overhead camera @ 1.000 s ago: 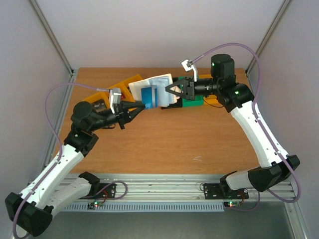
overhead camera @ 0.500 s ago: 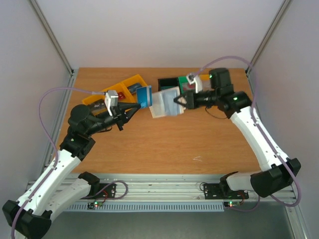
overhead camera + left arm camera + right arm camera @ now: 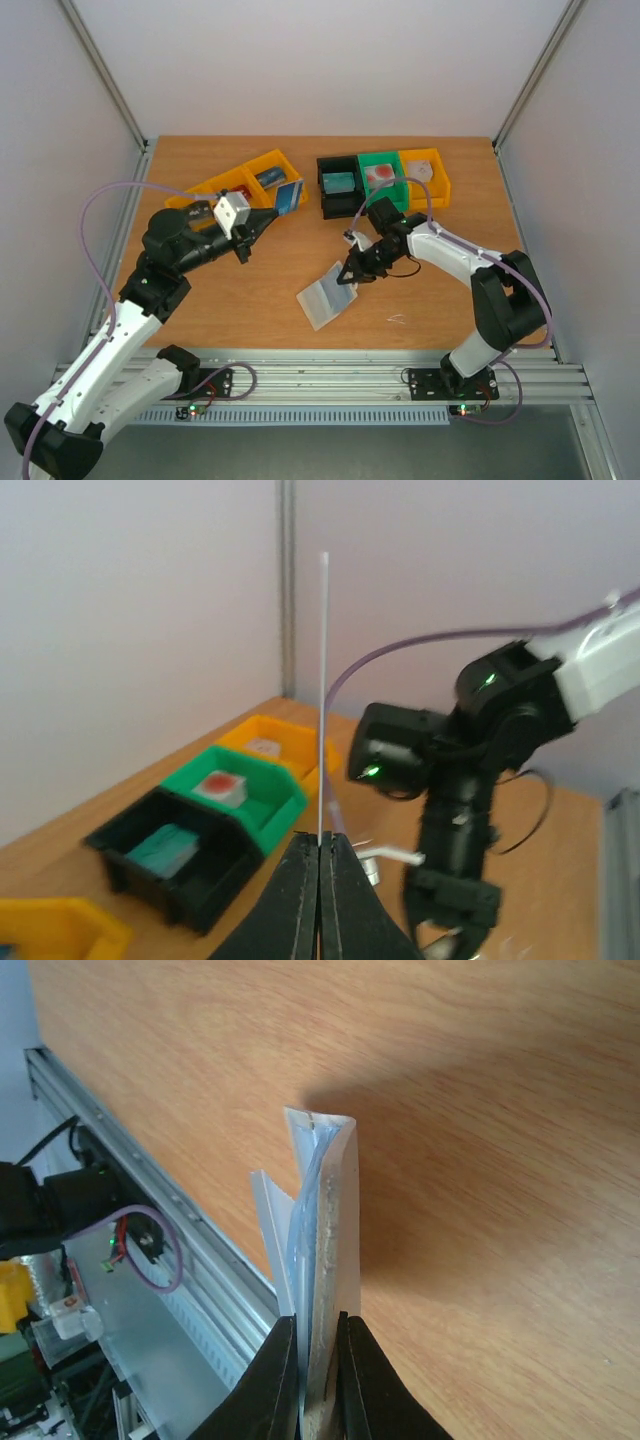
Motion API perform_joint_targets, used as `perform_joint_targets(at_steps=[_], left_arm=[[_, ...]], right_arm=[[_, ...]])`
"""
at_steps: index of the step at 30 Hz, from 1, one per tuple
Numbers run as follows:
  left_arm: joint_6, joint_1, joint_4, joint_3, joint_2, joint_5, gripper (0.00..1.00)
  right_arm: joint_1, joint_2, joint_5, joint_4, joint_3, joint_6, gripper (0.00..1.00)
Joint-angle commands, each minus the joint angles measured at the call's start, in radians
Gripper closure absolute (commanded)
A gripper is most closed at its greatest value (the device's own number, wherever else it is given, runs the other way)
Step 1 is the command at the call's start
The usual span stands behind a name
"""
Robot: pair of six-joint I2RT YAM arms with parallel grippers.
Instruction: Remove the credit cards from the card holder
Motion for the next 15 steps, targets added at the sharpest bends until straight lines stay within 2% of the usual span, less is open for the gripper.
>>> perform_joint_targets(at_steps=[1,2,3,5,7,9,11,15], left_arm=[[0.638,-0.004,-0.096,-0.007,-0.04,-0.177,1.0],[0.844,-0.009,-0.071,-0.042,-0.059,-0.211,1.0],[0.973,-0.013,-0.016,-0.088,-0.079,-0.236,1.0],[1.372,-0.016,0.196,-0.199,-0.11,-0.251,1.0],[1.627,-0.016,0.39,-0.282,-0.109,-0.213,1.0],[1.796,-0.016,0.481,-0.303,-0.099,-0.14,1.0],[1.873,-0.016,0.509,-0.3,-0.088,-0.092,1.0],[1.978,-0.016,0.466,-0.299,-0.069,-0.065,1.0]], right_arm=[[-0.003,0.037,0.055,-0.049,0.039,-0.037,0.99],[-0.003,0.03,0.063,-0.049,0.036,-0.04,0.99],[-0.003,0.02,0.068,-0.046,0.032,-0.042,0.99],[-0.004,0.007,0.076,-0.046,0.028,-0.045,0.99],[-0.008,0.01,0.073,-0.053,0.034,-0.049,0.99],[-0.01,0.016,0.069,-0.058,0.042,-0.05,0.99],[-0.012,0.02,0.063,-0.059,0.052,-0.05,0.99],[-0.016,0.024,0.059,-0.073,0.077,-0.071,0.99]])
